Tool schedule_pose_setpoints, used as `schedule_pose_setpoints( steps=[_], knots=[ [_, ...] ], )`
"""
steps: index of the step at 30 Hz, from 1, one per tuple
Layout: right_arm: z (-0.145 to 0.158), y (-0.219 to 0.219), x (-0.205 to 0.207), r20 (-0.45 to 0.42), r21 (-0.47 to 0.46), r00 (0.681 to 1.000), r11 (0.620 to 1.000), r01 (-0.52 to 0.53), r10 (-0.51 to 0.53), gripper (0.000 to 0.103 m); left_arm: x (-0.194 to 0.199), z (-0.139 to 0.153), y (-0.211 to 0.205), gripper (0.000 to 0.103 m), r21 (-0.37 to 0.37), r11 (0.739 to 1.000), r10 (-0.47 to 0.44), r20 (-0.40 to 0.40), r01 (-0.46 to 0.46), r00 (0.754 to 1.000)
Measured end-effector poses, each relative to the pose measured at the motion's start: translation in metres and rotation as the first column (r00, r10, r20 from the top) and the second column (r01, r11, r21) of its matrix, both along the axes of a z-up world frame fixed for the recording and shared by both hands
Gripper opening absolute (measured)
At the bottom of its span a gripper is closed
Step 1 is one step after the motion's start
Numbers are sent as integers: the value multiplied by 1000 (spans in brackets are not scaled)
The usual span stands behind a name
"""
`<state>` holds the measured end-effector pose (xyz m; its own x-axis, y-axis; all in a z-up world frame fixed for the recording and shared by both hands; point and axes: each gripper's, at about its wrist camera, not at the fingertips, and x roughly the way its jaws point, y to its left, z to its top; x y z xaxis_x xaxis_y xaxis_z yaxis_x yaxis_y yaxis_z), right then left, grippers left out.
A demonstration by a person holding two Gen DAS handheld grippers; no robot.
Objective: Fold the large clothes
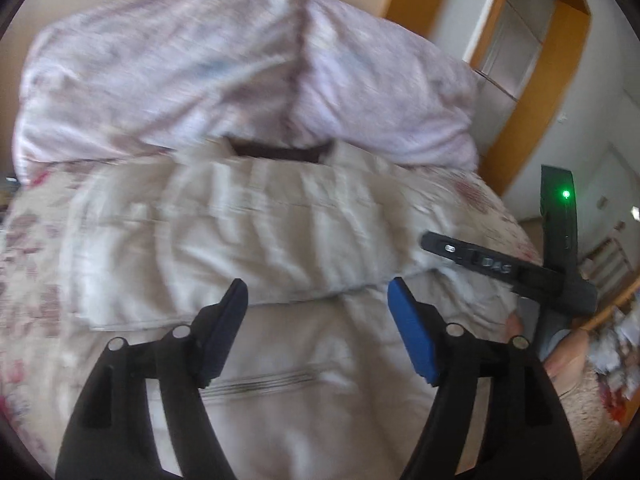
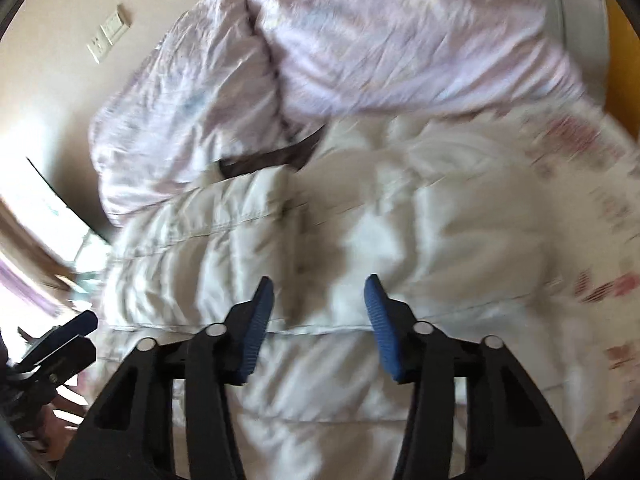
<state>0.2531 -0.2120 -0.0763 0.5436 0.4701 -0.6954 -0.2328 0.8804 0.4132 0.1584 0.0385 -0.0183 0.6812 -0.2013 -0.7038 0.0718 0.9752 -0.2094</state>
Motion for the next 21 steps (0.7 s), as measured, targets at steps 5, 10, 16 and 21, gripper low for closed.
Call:
schedule_pose_setpoints(
  steps=[5, 10, 16, 21],
  knots=[
    [-17, 27, 14, -62, 20, 997, 999, -42, 43, 44, -13, 1, 34, 77, 90, 990, 107, 1, -107, 994],
    [-35, 46, 26, -115, -31, 993, 999, -17, 13, 20, -30, -9, 68, 78, 103, 980, 174, -37, -170, 984],
    [-50, 47, 26, -152, -97, 986, 994, 57, -72, 9, -35, -19, 91, 78, 121, 966, 235, -57, -227, 970],
    [-42, 59, 19, -96, -226, 993, 973, 41, -64, 11, -34, -25, 92, 78, 146, 964, 237, -72, -224, 969]
  ],
)
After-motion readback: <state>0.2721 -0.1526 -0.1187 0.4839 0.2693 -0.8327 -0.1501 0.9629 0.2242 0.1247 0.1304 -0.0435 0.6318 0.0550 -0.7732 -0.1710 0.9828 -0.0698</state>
